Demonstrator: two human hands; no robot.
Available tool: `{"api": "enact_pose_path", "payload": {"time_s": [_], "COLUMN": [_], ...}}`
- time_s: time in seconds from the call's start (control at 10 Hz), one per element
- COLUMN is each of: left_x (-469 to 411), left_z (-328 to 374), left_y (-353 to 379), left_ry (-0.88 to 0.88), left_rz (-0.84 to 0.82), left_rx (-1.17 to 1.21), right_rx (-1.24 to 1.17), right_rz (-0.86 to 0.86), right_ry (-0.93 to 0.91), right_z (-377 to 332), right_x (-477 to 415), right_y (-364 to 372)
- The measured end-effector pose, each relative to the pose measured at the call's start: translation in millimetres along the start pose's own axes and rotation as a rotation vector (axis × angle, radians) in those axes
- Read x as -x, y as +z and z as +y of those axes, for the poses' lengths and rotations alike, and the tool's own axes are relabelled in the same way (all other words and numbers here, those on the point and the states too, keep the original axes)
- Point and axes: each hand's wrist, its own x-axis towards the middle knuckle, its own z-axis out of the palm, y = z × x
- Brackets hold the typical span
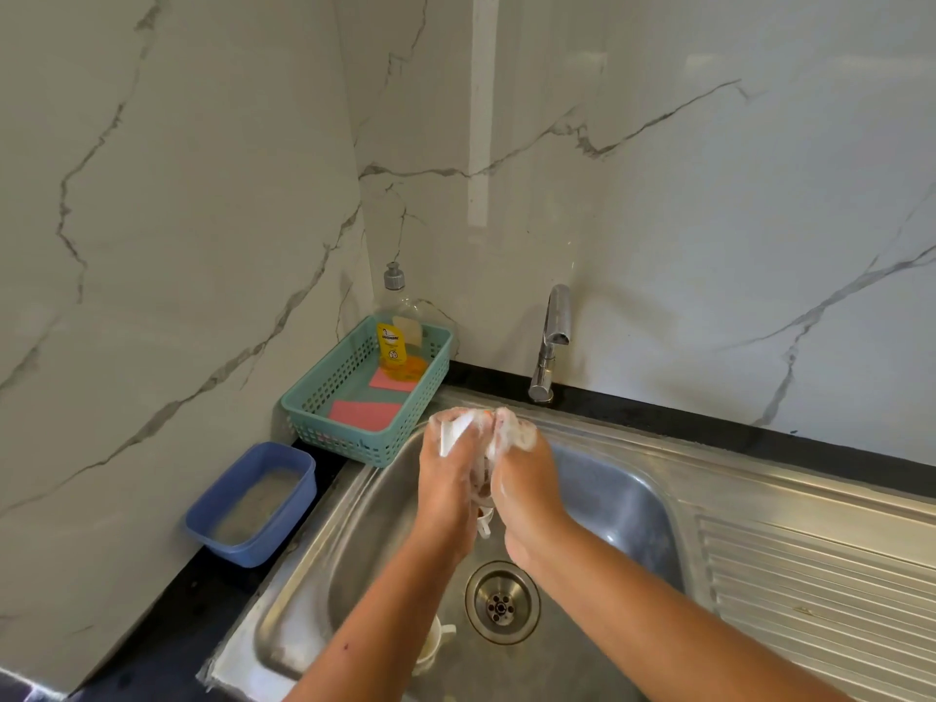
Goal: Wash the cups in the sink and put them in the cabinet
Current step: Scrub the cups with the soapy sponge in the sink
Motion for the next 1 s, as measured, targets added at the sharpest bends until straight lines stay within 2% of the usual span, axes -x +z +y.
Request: {"api": "enact_pose_path", "payload": {"time_s": [0.1, 0.2, 0.3, 0.4, 0.5, 0.7, 0.8, 0.9, 1.0], "left_x": [-3.6, -5.8, -4.6, -6.6, -12.3, -7.8, -8.6, -17.5, -20.2], "left_z": [-1.1, 12.4, 27.9, 33.7, 33.5, 24.2, 23.7, 28.8, 30.0], "left_y": [-4.3, -6.0, -11.4, -17.6, -21.1, -11.5, -11.9, -15.1, -13.0], "left_ry": [0.018, -0.112, -0.335, -0.41, -0.4, -0.321, -0.319, -0.311, -0.249], "left_rz": [-0.063, -0.044, -0.028, 0.024, 0.047, -0.038, -0.023, 0.096, 0.169], "left_rx": [0.032, 0.09, 0.198, 0.258, 0.294, 0.284, 0.287, 0.22, 0.128], "right_rx": [-1.243, -0.642, -0.076, -0.044, -0.083, -0.488, -0.173, 0.016, 0.009], "right_rz": [0.368, 0.369, 0.546, 0.628, 0.555, 0.084, 0.214, 0.434, 0.418], "right_ry": [-0.166, -0.658, -1.019, -1.003, -0.911, -0.733, -0.847, -0.737, -0.627], "right_z": [0.4, 40.9, 84.3, 93.6, 72.1, 37.3, 38.1, 35.1, 26.9], "right_x": [0.1, -12.9, -35.8, -43.8, -20.4, -5.6, -13.4, -7.4, 2.8], "right_y": [17.2, 25.0, 11.5, -3.3, -20.6, -30.3, -21.8, -9.8, -10.8]}}
